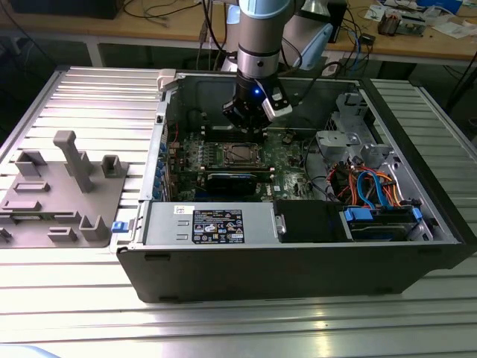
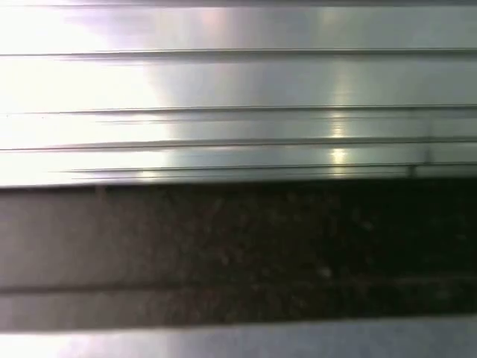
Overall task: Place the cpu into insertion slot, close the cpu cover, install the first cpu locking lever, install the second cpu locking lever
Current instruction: 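Install the first cpu locking lever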
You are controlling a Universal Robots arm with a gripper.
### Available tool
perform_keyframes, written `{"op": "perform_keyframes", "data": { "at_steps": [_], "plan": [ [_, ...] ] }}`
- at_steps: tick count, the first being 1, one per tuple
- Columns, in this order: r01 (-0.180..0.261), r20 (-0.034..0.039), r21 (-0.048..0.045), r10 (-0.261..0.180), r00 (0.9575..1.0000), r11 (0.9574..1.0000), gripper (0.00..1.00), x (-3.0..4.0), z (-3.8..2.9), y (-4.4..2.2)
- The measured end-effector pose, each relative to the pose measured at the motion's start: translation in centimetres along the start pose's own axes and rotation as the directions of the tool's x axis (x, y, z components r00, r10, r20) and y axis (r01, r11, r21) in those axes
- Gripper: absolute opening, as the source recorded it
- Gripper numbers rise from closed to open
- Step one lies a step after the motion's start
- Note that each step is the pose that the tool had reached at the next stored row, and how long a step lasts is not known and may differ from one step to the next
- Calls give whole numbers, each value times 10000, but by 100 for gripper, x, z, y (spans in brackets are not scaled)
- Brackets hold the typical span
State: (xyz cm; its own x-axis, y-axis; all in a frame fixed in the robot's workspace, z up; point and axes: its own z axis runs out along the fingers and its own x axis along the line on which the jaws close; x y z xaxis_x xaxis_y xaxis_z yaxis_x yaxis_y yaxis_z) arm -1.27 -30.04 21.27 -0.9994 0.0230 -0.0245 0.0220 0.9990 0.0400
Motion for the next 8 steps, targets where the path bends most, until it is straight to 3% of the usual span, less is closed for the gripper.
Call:
{"op": "perform_keyframes", "data": {
  "at_steps": [8],
  "plan": [
    [0, 1, 35, 0, 10000, 10000, 11, 0, 0, -29]
  ]
}}
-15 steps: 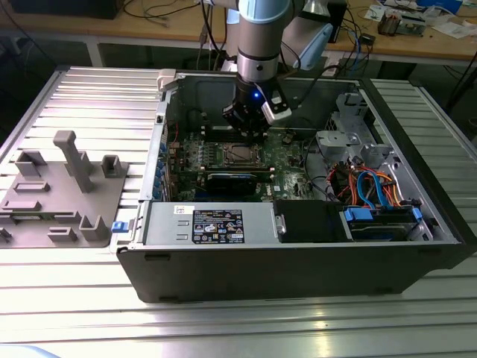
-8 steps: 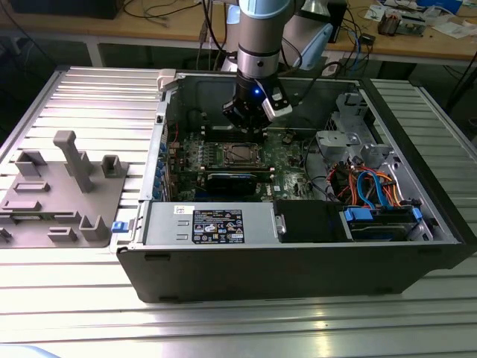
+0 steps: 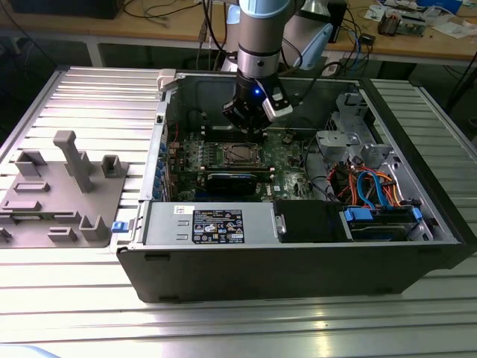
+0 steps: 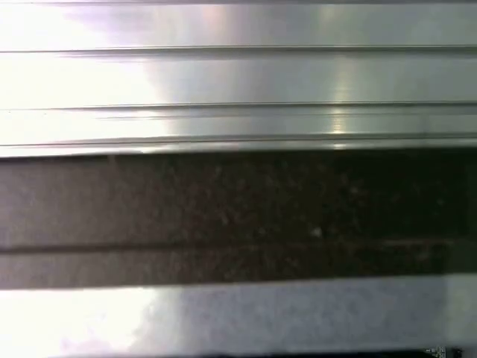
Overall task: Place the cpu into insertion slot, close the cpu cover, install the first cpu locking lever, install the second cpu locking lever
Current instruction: 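Install the first cpu locking lever, then install the second cpu locking lever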
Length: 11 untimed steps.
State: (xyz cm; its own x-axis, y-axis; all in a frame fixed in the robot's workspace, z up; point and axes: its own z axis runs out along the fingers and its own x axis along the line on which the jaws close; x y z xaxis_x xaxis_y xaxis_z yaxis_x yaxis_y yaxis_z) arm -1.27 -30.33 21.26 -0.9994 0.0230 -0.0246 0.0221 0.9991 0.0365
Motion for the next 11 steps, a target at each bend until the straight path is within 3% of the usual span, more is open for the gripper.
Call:
{"op": "perform_keyframes", "data": {
  "at_steps": [11],
  "plan": [
    [1, -1, 1, -1, 10000, 10000, 11, -1, -1, -13]
  ]
}}
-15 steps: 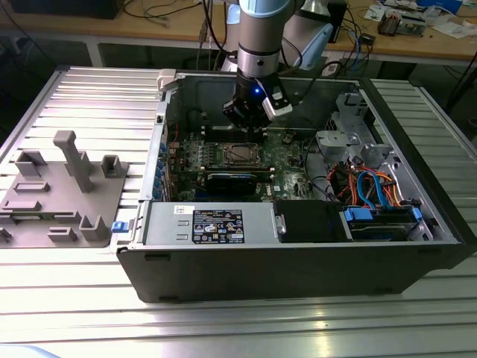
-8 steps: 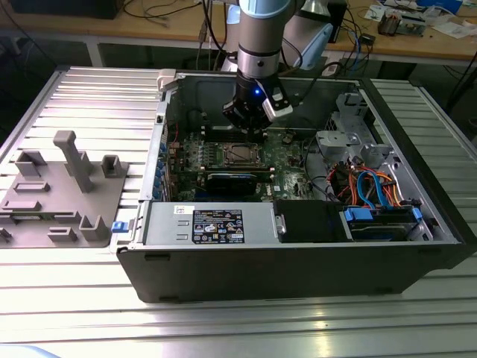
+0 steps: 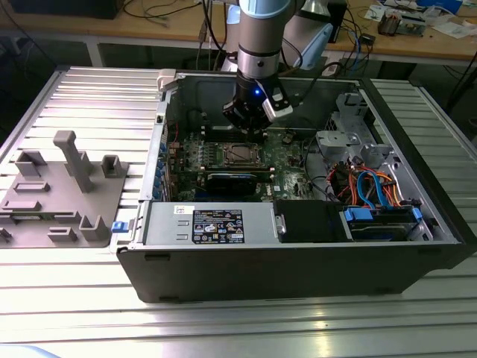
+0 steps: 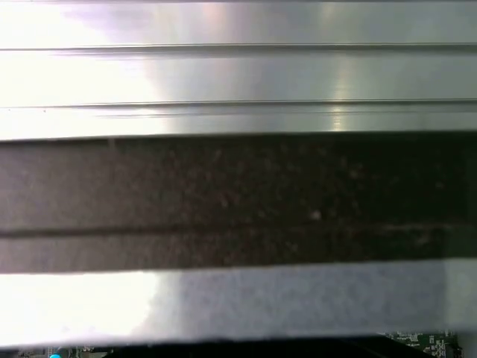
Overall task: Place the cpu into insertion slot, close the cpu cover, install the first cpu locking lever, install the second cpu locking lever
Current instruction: 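Install the second cpu locking lever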
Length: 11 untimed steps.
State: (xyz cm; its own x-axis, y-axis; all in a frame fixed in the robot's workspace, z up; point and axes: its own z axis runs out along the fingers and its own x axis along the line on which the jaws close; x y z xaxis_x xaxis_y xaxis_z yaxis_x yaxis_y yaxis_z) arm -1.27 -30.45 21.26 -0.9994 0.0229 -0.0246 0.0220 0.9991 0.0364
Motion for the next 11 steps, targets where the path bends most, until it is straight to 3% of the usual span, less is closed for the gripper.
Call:
{"op": "perform_keyframes", "data": {
  "at_steps": [9, 11],
  "plan": [
    [-1, -1, 2, 1, 10000, 10000, 11, 0, -5, -32],
    [0, 0, 0, 0, 10000, 10000, 11, -2, -49, -31]
  ]
}}
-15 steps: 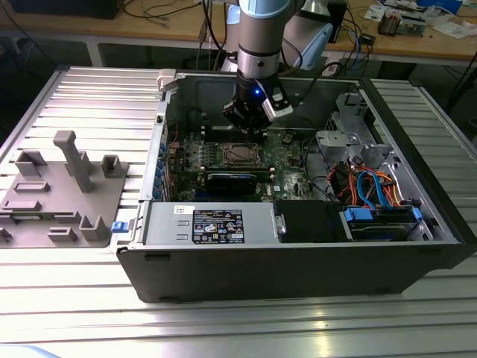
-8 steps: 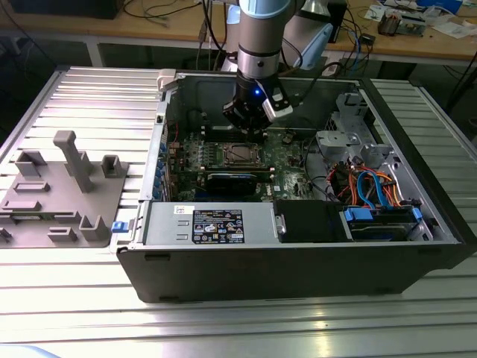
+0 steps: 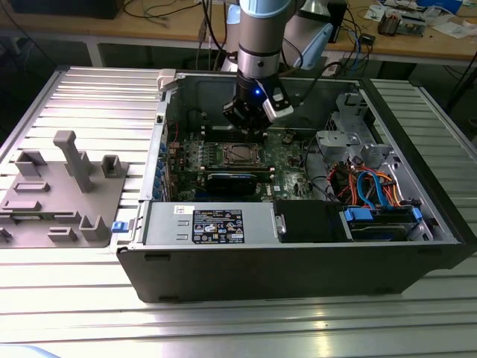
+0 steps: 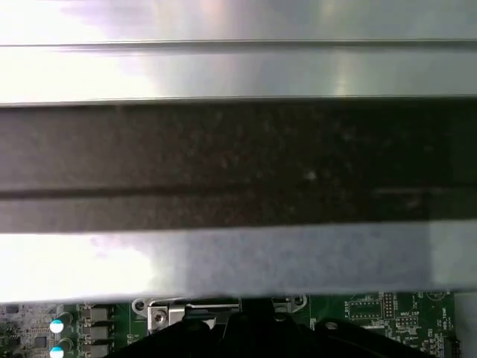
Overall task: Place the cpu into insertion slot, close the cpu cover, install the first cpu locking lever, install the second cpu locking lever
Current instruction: 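Install the second cpu locking lever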
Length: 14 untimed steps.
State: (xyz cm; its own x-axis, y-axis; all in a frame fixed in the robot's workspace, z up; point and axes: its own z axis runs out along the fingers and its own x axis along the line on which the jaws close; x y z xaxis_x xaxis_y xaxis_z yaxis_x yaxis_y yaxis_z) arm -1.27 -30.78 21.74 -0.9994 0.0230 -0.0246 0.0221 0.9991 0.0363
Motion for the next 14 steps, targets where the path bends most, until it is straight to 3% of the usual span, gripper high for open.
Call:
{"op": "perform_keyframes", "data": {
  "at_steps": [5, 14],
  "plan": [
    [0, 0, 0, 0, 10000, 10000, 11, -3, -119, 5],
    [0, -1, 5, 0, 10000, 10000, 11, -5, -132, -68]
  ]
}}
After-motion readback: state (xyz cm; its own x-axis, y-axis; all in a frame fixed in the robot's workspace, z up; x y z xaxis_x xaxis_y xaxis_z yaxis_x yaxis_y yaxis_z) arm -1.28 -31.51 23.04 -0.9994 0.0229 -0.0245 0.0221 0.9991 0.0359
